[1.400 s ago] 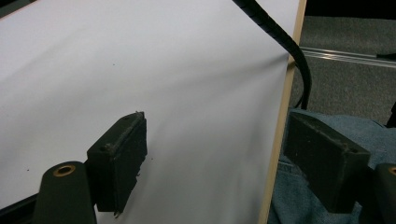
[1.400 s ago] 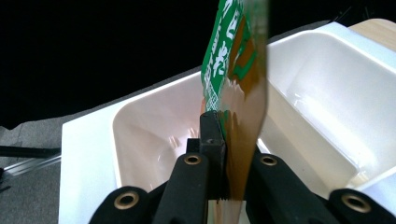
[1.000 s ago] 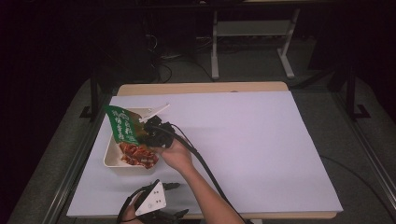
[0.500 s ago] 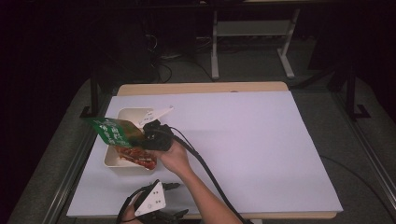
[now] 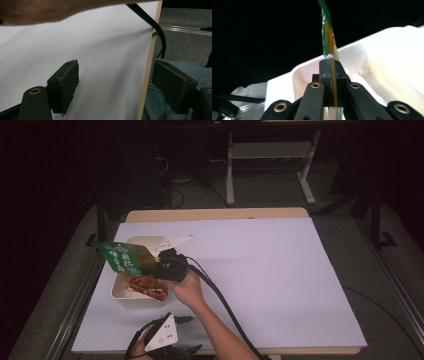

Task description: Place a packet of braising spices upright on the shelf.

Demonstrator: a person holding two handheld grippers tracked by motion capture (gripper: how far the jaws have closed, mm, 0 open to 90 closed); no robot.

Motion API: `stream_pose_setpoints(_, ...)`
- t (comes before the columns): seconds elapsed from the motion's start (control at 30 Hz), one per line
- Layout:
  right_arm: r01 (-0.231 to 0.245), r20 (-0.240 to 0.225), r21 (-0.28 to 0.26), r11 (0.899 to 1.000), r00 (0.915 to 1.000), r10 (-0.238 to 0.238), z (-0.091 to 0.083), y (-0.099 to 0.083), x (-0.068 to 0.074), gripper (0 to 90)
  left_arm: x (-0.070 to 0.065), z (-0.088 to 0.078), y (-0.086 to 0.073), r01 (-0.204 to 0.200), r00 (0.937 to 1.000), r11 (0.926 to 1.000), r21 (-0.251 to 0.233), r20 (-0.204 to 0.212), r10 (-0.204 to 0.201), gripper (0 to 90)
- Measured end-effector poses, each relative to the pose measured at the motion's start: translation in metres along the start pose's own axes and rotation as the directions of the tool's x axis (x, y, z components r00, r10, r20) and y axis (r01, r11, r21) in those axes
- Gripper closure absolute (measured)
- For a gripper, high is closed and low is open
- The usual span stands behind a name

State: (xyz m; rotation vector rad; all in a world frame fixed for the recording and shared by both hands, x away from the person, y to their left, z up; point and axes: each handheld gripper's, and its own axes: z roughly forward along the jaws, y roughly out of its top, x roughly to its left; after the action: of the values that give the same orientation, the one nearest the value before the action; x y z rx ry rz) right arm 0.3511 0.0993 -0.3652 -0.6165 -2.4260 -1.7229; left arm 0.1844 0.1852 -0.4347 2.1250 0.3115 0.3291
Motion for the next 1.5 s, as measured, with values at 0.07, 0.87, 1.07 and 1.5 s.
stream_pose_setpoints(0.07, 0.015, 0.042, 0.067, 0.998, 0.999, -0.018, 0.0, 0.0, -0.002, 72.8, -0.001, 0.0, 0.0, 0.001, 1.0, 1.0, 0.0, -0.001, -0.001, 21.8)
stream_pose_setpoints(0.87, 0.027, 0.093, 0.224, 0.974, 0.9945, -0.049, 0.006, -0.014, -0.011, 77.9, -0.001, 0.001, 0.0, 0.003, 1.0, 1.0, 0.004, 0.002, -0.003, 21.9)
stream_pose_setpoints(1.07, 0.003, 0.119, 0.221, 0.975, 0.9924, -0.03, 0.002, -0.014, -0.016, 62.0, 0.0, 0.001, 0.0, 0.006, 1.0, 1.0, 0.002, 0.0, -0.006, 21.9)
stream_pose_setpoints(1.5, -0.023, 0.071, 0.218, 0.976, 0.9975, 0.007, 0.003, -0.01, -0.024, 61.4, 0.0, 0.001, 0.0, 0.012, 0.9999, 0.9999, 0.004, 0.003, -0.012, 21.9)
